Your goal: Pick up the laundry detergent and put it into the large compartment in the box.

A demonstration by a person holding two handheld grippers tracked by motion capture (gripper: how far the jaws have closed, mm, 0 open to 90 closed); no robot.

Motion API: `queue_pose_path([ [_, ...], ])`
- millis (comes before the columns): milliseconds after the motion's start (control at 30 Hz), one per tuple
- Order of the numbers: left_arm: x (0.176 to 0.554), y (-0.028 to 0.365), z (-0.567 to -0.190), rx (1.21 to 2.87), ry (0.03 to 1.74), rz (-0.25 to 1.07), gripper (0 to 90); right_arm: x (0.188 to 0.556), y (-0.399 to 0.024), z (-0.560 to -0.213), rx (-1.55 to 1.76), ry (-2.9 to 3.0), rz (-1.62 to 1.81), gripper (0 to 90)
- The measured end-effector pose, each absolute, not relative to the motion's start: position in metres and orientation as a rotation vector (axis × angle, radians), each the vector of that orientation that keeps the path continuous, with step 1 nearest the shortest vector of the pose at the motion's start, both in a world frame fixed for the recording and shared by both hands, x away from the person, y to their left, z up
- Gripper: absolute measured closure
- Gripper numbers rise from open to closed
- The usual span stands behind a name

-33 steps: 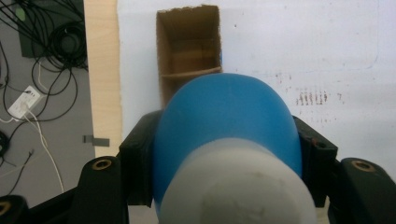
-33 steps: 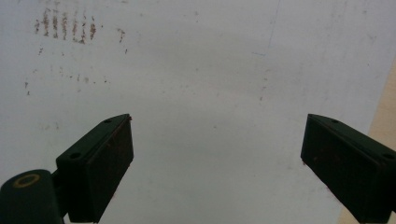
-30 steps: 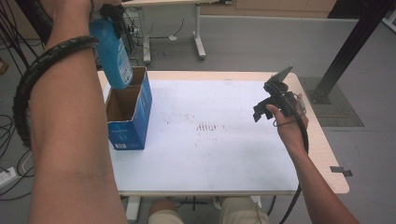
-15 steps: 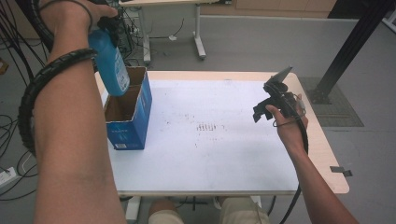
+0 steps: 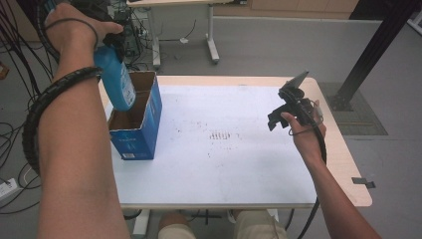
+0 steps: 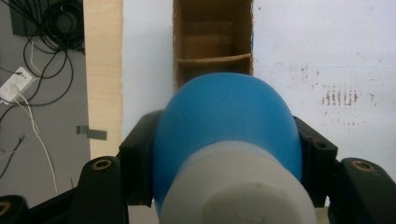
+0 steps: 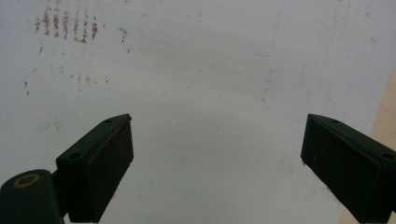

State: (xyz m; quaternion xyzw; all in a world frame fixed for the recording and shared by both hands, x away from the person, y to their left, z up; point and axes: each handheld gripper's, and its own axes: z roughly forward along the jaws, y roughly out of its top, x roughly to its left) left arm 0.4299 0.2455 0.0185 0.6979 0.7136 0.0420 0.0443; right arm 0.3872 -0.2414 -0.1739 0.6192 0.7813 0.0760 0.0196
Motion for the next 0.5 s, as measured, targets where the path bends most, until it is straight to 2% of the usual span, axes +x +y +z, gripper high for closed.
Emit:
queue_pose_path([
  [500, 0.431, 0.246, 0.005, 2.14, 2.184, 0.121, 37.8, 0.387, -0.236, -0.175, 1.912, 2.433, 0.231, 9.2],
])
